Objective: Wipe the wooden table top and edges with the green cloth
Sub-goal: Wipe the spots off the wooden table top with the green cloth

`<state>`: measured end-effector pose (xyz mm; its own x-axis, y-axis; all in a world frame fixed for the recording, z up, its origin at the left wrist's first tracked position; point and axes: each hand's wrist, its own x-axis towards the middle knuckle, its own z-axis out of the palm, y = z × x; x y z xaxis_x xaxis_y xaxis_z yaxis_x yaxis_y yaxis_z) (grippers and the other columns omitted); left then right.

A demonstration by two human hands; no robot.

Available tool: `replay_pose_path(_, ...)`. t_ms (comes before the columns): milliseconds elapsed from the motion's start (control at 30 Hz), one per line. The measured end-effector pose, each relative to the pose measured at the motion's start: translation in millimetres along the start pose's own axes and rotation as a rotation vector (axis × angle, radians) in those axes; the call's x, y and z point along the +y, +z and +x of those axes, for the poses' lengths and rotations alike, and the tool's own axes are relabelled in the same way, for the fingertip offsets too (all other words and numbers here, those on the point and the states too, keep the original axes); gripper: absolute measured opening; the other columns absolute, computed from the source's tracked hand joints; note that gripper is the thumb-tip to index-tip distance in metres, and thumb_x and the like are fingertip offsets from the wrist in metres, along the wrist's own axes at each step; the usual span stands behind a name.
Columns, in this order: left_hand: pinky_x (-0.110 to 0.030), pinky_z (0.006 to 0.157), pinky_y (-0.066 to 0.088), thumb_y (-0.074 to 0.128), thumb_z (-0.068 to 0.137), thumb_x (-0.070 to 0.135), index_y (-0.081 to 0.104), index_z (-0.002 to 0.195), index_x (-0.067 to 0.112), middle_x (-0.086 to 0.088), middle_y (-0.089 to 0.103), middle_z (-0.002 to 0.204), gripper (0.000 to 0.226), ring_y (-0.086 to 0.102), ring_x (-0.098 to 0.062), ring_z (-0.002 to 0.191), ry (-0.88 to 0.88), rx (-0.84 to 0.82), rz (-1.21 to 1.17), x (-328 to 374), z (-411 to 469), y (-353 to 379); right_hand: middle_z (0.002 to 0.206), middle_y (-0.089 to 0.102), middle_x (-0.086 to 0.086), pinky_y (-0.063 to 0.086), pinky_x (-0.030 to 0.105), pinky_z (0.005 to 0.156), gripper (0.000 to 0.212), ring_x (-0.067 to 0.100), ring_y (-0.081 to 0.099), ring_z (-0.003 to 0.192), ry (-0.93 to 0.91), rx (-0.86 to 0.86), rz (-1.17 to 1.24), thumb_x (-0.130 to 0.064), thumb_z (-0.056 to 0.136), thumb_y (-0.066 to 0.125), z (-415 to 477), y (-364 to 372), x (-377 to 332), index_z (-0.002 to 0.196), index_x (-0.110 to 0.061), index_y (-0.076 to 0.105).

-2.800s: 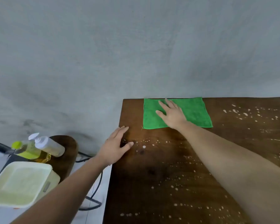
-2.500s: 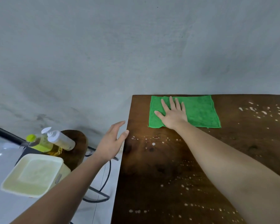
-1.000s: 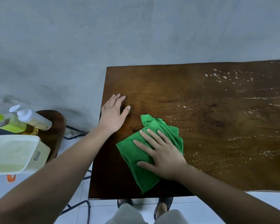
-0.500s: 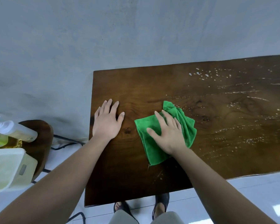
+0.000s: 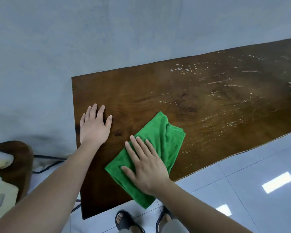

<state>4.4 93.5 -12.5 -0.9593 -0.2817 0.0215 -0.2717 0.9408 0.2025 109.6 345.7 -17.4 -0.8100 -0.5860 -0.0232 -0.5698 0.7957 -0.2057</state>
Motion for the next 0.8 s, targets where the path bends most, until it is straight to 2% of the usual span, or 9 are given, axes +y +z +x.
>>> replay_pose_path(133,-0.050,0.137,0.009,0.001,0.101,0.079,0.026,0.174,0.032,-0.004,0.017,0.185,0.090,0.010,-0.027,0.172,-0.008,-0.022,0.004,3.4,-1.1,-2.7,0.186,0.001,0.004,0.007,0.051,0.138,0.080,0.022,-0.005,0.172,-0.173,-0.034,-0.032,-0.071,0.115,0.022,-20.4,-3.9,8.7,0.178,-0.024,0.010)
replay_pose_path(300,-0.054,0.136,0.013,0.033,0.111,0.069,0.030,0.173,0.029,-0.003,0.018,0.184,0.074,0.010,-0.027,0.171,-0.028,-0.016,-0.039,17.9,-10.6,-8.0,0.186,0.002,-0.001,0.005,0.048,0.138,0.078,0.016,-0.005,0.171,-0.251,-0.053,-0.044,-0.073,0.114,0.025,-29.1,-14.2,53.4,0.178,-0.031,0.012)
replay_pose_path(500,-0.052,0.136,0.013,0.038,0.112,0.065,0.033,0.173,0.029,-0.001,0.020,0.184,0.070,0.010,-0.024,0.171,0.030,-0.025,-0.062,75.5,-41.0,-6.2,0.186,0.004,-0.005,0.008,0.046,0.138,0.078,0.013,-0.005,0.171,-0.157,-0.013,-0.037,-0.076,0.112,0.023,-44.5,-27.8,137.9,0.178,-0.036,0.012)
replay_pose_path(667,-0.049,0.136,0.011,0.037,0.111,0.068,0.032,0.174,0.032,0.000,0.019,0.184,0.072,0.010,-0.023,0.171,0.005,-0.047,-0.064,123.9,-52.2,-1.2,0.186,0.003,-0.009,0.008,0.046,0.138,0.076,0.011,-0.007,0.171,-0.033,0.007,-0.013,-0.081,0.110,0.021,-58.5,-45.4,227.8,0.176,-0.045,0.011)
replay_pose_path(800,-0.048,0.137,0.008,0.032,0.112,0.068,0.029,0.175,0.032,0.000,0.018,0.185,0.073,0.009,-0.022,0.172,-0.029,-0.041,-0.063,140.8,-56.7,8.9,0.185,-0.003,-0.013,0.000,0.043,0.139,0.076,0.008,-0.012,0.169,0.124,-0.001,-0.015,-0.086,0.107,0.016,-68.3,-64.8,301.0,0.174,-0.053,0.004)
